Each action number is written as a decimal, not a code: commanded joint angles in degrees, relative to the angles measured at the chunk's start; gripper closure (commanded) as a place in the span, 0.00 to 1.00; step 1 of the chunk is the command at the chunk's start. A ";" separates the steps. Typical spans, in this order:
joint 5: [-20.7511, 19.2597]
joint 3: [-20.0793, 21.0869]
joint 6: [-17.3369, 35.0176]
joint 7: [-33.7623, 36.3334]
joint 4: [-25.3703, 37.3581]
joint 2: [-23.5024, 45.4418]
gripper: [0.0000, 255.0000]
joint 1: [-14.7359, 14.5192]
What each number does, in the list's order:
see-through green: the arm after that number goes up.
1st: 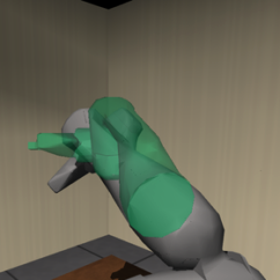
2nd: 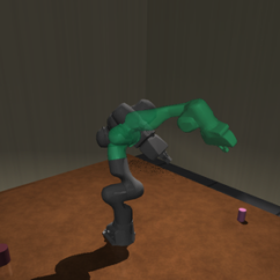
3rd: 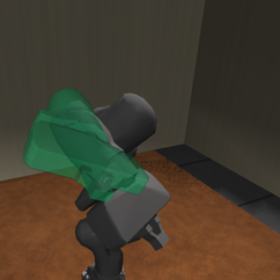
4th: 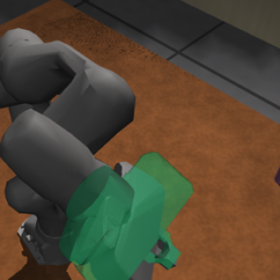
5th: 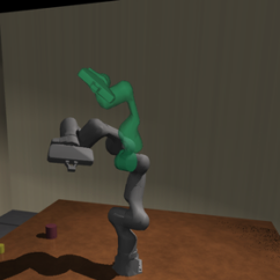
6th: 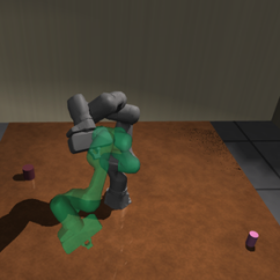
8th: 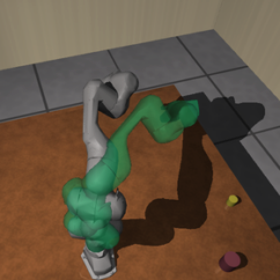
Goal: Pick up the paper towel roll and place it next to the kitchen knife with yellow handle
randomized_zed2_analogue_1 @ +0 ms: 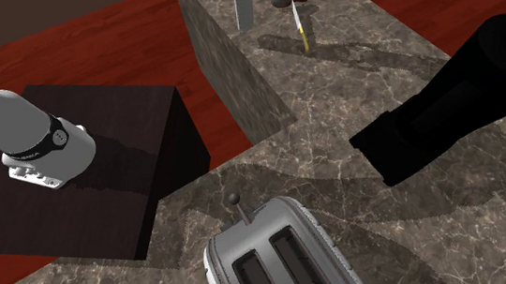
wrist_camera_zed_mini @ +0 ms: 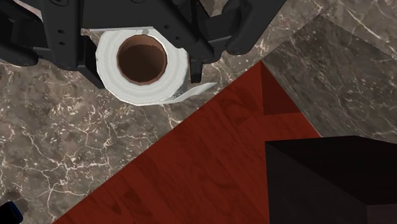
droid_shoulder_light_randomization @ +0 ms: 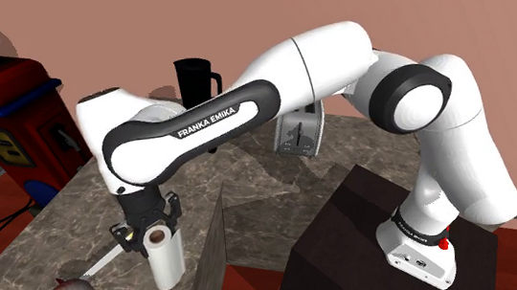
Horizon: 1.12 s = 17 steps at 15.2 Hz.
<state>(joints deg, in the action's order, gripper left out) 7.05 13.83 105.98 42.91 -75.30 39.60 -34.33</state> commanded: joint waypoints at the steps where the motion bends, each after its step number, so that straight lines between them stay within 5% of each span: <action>1: -0.04 -0.05 1.20 -0.19 -0.70 0.49 1.00 -0.05; 14: -0.15 -0.21 4.06 -0.73 -2.06 2.06 1.00 -0.14; 15: -0.15 -0.21 4.06 -0.73 -2.07 2.06 0.00 -0.14; 17: -0.15 -0.21 4.06 -0.73 -2.06 2.06 0.00 -0.14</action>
<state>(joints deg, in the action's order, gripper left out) 6.90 13.62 110.04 42.18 -77.36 41.66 -34.47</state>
